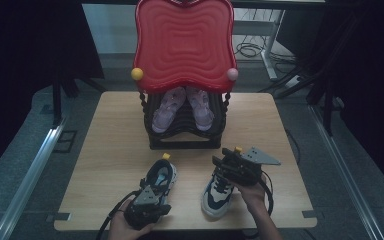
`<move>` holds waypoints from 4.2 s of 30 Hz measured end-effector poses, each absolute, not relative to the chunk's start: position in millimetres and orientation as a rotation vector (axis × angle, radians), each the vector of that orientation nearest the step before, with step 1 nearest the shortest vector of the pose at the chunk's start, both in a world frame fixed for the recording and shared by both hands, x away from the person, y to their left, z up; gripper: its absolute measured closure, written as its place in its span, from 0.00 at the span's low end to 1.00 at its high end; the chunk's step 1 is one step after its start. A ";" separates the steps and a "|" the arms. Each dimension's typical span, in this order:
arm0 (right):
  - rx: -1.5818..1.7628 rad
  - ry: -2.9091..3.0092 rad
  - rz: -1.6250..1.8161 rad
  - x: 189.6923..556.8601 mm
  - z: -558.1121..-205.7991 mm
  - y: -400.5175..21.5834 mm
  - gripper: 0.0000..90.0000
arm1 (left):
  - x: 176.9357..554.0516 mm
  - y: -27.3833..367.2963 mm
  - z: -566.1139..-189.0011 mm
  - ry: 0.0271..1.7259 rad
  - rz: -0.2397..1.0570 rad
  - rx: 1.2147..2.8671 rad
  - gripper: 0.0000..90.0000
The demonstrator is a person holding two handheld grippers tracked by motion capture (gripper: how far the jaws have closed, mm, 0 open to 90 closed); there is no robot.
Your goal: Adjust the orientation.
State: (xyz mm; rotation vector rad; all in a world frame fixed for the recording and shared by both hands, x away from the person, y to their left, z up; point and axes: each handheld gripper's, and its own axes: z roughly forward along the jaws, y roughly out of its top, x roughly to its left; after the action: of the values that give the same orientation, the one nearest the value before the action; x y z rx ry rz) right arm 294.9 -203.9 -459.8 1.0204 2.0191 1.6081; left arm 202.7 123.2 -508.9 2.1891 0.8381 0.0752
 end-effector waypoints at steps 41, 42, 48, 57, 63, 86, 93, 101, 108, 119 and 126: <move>1.041 2.027 1.590 297.5 -464.3 -203.7 0.53 | 227.3 181.6 -505.9 1.012 0.088 2.162 1.00; 1.043 2.027 1.590 297.6 -464.4 -203.9 0.53 | 228.0 183.4 -505.8 1.018 0.089 2.161 0.99; 1.054 2.028 1.587 298.1 -465.4 -203.6 0.53 | 231.0 191.3 -506.3 1.039 0.086 2.154 0.99; 1.063 2.027 1.582 298.5 -465.7 -204.3 0.53 | 235.1 204.6 -507.3 1.097 0.096 2.131 0.99; 1.068 2.031 1.578 298.9 -466.1 -204.5 0.53 | 237.0 210.7 -508.0 1.127 0.104 2.120 0.99; 1.093 2.040 1.597 301.3 -469.1 -202.2 0.54 | 258.1 230.8 -507.2 1.291 0.228 2.128 0.99; 1.105 2.031 1.602 301.6 -468.6 -203.8 0.54 | 267.5 244.1 -507.6 1.347 0.238 2.108 0.99; 1.113 2.026 1.600 302.9 -469.3 -205.2 0.54 | 282.0 254.1 -505.6 1.385 0.269 2.106 0.99; 1.115 2.025 1.600 302.9 -469.4 -205.3 0.54 | 290.7 257.3 -509.3 1.397 0.251 2.093 1.00; 1.123 2.025 1.600 302.8 -470.0 -204.1 0.54 | 303.7 257.0 -509.7 1.407 0.242 2.064 1.00; 1.122 2.031 1.596 302.7 -471.3 -202.0 0.54 | 312.9 255.2 -512.3 1.413 0.218 2.023 1.00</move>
State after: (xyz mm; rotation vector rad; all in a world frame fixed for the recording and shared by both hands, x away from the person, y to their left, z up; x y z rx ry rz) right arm 302.7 -202.0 -471.3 1.1224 2.0310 1.5960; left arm 312.9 255.2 -512.3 2.0229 1.4129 0.2176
